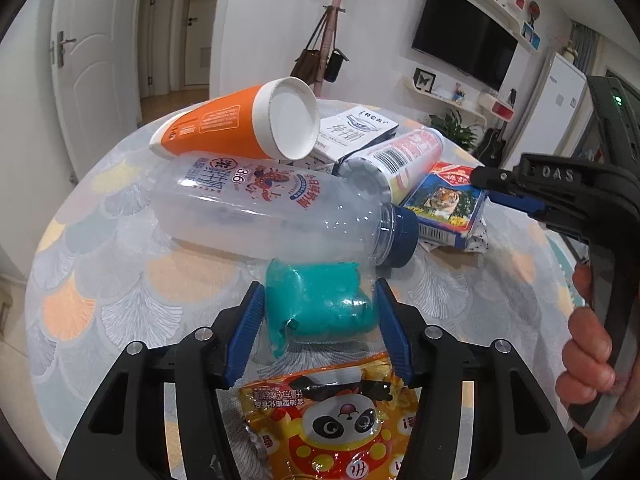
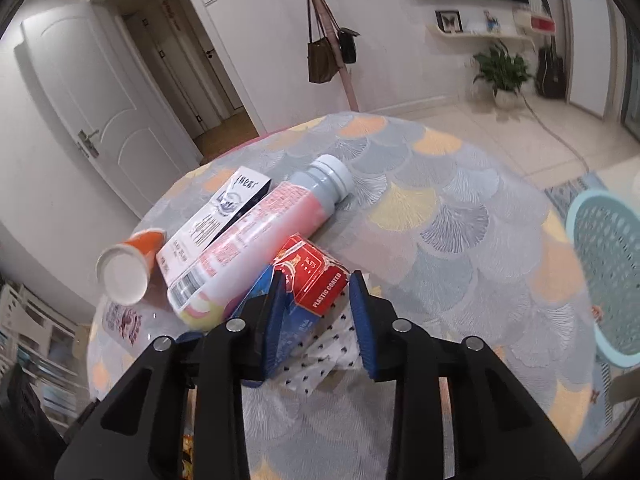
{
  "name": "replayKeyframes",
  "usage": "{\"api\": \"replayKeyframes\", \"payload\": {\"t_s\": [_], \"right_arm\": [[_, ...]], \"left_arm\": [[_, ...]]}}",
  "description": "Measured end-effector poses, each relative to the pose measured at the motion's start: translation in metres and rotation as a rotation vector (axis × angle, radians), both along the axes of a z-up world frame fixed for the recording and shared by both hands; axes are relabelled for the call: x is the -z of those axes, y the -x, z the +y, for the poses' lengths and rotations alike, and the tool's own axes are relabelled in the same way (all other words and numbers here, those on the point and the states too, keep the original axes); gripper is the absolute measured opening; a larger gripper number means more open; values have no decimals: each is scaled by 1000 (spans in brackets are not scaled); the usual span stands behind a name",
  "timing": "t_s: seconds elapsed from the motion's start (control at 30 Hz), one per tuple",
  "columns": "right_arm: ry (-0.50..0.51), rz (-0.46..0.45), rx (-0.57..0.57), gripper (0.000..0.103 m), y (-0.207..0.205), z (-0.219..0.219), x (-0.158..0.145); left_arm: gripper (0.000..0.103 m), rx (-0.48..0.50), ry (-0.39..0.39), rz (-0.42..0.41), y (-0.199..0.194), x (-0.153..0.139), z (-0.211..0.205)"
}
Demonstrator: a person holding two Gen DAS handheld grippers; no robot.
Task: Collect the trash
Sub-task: 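Grasp the teal packet with the left tool while the right tool reaches the tiger card box, then grasp the tiger-print card box with the right tool while the left tool holds the teal packet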
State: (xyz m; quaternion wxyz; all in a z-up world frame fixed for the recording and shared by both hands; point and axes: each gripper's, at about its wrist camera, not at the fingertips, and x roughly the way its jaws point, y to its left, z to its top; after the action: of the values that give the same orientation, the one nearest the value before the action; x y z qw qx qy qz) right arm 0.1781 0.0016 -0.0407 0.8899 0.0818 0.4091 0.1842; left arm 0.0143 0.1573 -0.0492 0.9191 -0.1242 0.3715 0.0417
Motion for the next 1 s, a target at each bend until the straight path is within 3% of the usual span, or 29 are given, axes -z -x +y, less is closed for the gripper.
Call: {"api": "replayKeyframes", "payload": {"t_s": [0.17,0.23,0.27,0.3,0.37,0.53,0.63,1.0], "right_arm": [[163,-95,83,30,14,3,-9],[151,-94,106,30,18,-2,-11],[141,-87,93,34,20,-2,-11],[131,-80,73,49,22,-1,-10],[126,-77,25,70,34,8,-7],[202,-99,-64,70,56,41,3],[262,-98,-40,70,52,44,12],[225,-62,234,70,27,-52,6]], "left_arm": [[53,-2,35,-10,4,0,6],[53,4,42,-14,4,-1,8],[53,6,45,-16,3,-1,9],[53,8,47,-18,4,-1,9],[53,12,56,-23,5,-2,10],[53,17,82,-28,6,-1,14],[53,16,88,-29,6,0,15],[53,21,94,-30,4,0,17]]}}
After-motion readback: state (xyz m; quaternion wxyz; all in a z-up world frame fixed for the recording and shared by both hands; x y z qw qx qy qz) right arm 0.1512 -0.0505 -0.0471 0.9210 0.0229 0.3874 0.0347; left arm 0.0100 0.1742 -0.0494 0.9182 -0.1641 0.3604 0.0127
